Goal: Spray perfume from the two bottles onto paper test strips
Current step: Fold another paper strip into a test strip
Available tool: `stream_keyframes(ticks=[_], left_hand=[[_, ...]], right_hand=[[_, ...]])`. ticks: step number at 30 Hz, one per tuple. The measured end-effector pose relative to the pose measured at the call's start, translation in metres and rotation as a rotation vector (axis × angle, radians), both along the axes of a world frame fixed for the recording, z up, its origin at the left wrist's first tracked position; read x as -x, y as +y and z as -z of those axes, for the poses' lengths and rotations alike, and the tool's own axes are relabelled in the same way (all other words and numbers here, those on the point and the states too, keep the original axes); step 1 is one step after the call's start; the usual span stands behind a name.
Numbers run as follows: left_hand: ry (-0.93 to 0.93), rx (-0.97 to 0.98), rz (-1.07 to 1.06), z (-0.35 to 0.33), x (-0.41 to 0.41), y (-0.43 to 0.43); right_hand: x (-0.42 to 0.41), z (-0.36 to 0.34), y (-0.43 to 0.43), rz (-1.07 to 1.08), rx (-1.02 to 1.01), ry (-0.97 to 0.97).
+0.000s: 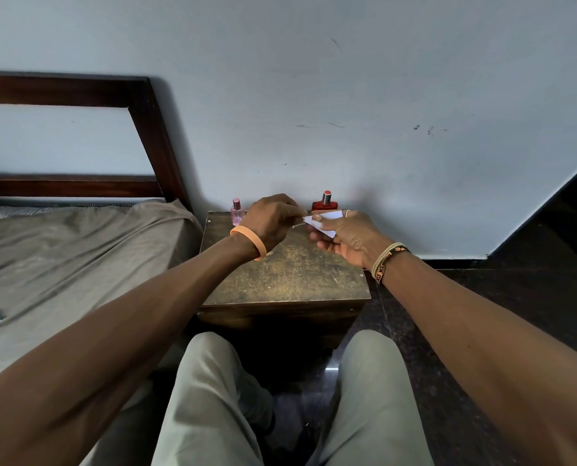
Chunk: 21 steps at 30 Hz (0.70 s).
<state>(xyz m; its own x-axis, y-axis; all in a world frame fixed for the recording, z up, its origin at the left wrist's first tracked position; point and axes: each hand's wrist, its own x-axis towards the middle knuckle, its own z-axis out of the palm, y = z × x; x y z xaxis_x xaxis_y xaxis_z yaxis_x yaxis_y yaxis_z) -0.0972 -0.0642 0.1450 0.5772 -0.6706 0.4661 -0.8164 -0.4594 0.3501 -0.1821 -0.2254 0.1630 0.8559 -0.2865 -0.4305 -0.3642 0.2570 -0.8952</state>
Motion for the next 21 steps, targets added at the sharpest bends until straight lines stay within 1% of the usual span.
stream_keyframes(ticks=[3, 4, 5, 7, 8, 9, 10, 12, 21], left_hand=[[0.189, 0.149, -0.163, -0.004, 0.005, -0.002], [0.307, 0.246, -0.234, -0.006, 0.007, -0.004], [0.492, 0.398, -0.285, -0.009, 0.009, -0.006], [0.968, 0.813, -0.315, -0.02, 0.012, -0.01], [1.147, 0.972, -0.326, -0.025, 0.012, -0.01], [1.255, 1.044, -0.342, -0.028, 0.009, -0.008], [1.319, 1.063, -0.353, -0.03, 0.007, -0.005], [1.376, 1.074, -0.354, -0.032, 0.003, 0.0], [1.432, 1.046, -0.341, -0.026, -0.003, 0.011]], right_hand=[[0.002, 0.001, 0.0, 0.001, -0.02, -0.026], [0.002, 0.001, 0.001, 0.011, -0.035, -0.036], [0.002, 0.001, 0.002, 0.018, -0.052, -0.049], [0.001, 0.002, 0.005, 0.028, -0.078, -0.077], [0.001, 0.001, 0.007, 0.034, -0.078, -0.09], [0.0, 0.001, 0.008, 0.038, -0.07, -0.104], [0.0, 0.001, 0.009, 0.038, -0.058, -0.116], [-0.001, 0.001, 0.01, 0.028, -0.037, -0.131], [-0.001, 0.002, 0.016, 0.005, -0.017, -0.142]])
